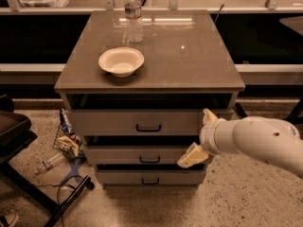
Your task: Open middle drawer
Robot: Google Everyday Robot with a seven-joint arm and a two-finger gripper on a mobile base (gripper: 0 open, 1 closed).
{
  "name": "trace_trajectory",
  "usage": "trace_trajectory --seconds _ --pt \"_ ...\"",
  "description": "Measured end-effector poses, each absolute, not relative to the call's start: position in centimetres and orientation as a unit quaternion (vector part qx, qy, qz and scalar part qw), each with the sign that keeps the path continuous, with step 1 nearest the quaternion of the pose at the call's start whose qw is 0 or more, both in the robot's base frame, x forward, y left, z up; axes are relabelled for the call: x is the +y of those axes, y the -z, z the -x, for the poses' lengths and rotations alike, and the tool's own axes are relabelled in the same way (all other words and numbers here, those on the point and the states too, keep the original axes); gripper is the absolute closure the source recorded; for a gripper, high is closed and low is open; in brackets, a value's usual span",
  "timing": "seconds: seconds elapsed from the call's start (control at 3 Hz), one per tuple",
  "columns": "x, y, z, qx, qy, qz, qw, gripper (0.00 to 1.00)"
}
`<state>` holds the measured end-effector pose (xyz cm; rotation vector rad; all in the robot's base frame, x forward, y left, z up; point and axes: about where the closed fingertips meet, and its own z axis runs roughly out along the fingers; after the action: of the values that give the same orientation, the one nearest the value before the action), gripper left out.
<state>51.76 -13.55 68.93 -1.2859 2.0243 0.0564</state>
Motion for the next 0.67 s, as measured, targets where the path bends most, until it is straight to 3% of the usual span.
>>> trace_trajectory --seconds 0.67 --pt "-12.2 -56.8 -51.1 0.793 -0.086 0.504 0.331 0.0"
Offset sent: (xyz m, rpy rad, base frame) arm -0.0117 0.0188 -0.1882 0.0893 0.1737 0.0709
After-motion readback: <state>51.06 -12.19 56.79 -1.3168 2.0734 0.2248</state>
